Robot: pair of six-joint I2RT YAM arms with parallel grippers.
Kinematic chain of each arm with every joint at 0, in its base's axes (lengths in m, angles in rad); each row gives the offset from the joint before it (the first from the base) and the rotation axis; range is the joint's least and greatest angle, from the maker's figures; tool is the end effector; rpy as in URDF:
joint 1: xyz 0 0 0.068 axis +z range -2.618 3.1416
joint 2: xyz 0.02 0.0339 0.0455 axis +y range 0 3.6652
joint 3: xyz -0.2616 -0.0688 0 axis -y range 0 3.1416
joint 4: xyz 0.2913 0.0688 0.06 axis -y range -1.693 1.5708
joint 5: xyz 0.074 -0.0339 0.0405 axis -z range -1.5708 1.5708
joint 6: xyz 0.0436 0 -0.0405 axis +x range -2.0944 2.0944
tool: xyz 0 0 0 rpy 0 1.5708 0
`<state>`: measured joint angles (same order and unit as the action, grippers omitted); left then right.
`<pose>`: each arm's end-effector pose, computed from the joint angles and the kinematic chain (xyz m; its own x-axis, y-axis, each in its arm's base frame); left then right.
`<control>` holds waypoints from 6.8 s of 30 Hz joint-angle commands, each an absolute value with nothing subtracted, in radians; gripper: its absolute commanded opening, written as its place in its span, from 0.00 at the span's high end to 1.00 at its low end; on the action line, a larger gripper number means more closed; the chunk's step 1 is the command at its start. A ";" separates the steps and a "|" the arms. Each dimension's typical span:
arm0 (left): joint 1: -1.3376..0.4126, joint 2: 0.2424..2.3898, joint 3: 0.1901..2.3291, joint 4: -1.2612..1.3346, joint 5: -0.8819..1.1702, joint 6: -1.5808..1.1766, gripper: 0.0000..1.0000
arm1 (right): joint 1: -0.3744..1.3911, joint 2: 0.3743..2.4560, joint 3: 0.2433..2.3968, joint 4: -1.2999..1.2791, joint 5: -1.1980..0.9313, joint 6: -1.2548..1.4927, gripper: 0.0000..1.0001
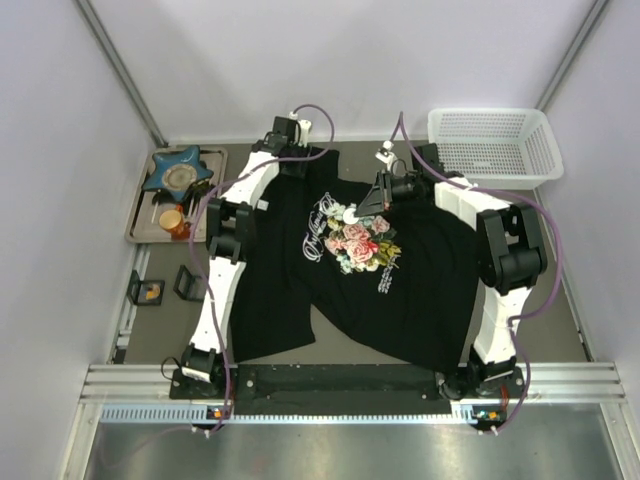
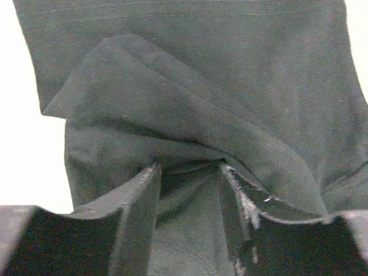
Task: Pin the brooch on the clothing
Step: Adjust the clothes at the center of the board.
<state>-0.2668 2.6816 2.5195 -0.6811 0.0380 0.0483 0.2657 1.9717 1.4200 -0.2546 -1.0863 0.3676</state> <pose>0.6070 -0.1676 0.1540 -0.7056 0.2429 -0.6657 0.3223 0.9466 0.0038 0.4404 0.1598 0.1847 -0.9062 -0.0731 -0.4164 -0.4154 0.3374 0.8448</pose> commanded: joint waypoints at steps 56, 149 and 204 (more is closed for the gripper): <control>-0.008 1.192 0.808 0.066 0.653 -0.636 0.50 | 0.545 1.974 1.115 1.134 -0.764 1.447 1.00; -0.348 2.334 2.081 -0.294 0.208 -0.344 0.36 | 0.080 2.044 2.001 -0.506 -0.778 0.242 1.00; -0.591 2.189 1.973 -0.140 0.577 -0.208 0.22 | -0.175 1.779 1.776 -0.541 -0.867 0.256 1.00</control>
